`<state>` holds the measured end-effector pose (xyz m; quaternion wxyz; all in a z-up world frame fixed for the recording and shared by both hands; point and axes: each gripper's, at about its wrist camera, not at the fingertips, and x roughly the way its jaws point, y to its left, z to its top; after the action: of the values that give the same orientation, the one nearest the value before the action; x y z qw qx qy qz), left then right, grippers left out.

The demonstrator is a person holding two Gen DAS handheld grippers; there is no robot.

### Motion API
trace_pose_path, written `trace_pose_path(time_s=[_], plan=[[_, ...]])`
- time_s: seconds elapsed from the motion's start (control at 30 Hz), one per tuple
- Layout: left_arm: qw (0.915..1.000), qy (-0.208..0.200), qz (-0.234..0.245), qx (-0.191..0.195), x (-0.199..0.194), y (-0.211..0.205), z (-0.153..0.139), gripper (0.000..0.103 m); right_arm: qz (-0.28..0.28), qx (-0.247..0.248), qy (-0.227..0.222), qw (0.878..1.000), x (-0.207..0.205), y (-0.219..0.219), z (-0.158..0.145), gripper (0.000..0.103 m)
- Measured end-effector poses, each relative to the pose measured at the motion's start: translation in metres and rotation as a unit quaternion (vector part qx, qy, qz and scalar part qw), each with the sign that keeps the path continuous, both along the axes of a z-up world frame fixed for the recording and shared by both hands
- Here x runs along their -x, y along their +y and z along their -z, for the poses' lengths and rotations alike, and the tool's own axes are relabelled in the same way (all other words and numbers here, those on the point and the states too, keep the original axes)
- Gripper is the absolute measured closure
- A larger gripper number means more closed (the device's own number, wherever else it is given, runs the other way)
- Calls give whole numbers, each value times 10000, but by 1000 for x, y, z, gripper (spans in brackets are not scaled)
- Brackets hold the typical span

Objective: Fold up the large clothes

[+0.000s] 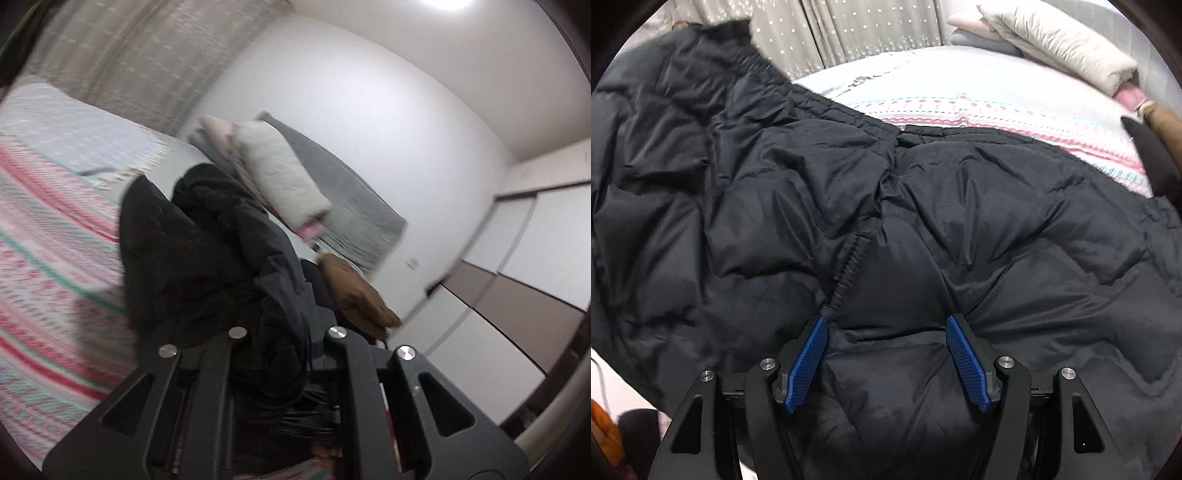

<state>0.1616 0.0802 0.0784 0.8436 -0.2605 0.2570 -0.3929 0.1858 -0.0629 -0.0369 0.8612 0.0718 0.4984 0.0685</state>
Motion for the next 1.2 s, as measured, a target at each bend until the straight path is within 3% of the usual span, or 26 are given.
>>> trace_pose_path(time_s=[0.13, 0.27, 0.43, 0.57, 0.63, 0.67, 0.77, 0.87, 0.97, 1.07, 1.2], plan=[[9983, 45, 557, -167, -3, -55, -3, 90, 51, -893, 41, 9960, 0, -25, -12, 34], [9932, 90, 1111, -342, -1, -110, 3, 90, 462, -2011, -204, 9783, 14, -76, -31, 34], [9812, 232, 1759, -756, 10, -171, 26, 89, 1735, -2105, -378, 9613, 40, -160, -37, 33], [9640, 472, 2264, -1309, 20, -218, 63, 88, 2535, -2447, -471, 9347, 69, -222, -32, 33], [9543, 608, 2454, -1595, 26, -237, 83, 87, 2742, -2498, -517, 9272, 83, -240, -31, 33], [9483, 655, 2544, -1782, 29, -249, 96, 87, 2775, -2511, -529, 9258, 86, -244, -31, 33], [9406, 568, 2642, -2055, 38, -269, 111, 84, 2732, -2614, -550, 9241, 96, -253, -31, 33], [9370, 455, 2695, -2176, 40, -276, 108, 81, 2653, -2684, -602, 9241, 106, -264, -34, 33], [9324, 418, 2843, -2192, 44, -272, 99, 70, 2599, -2836, -702, 9204, 116, -264, -44, 33], [9256, 214, 3027, -2261, 58, -255, 91, 57, 2134, -3114, -1017, 9204, 112, -254, -57, 33], [9169, -122, 3149, -2450, 77, -232, 71, 45, 1396, -3150, -1052, 9329, 81, -227, -60, 33]])
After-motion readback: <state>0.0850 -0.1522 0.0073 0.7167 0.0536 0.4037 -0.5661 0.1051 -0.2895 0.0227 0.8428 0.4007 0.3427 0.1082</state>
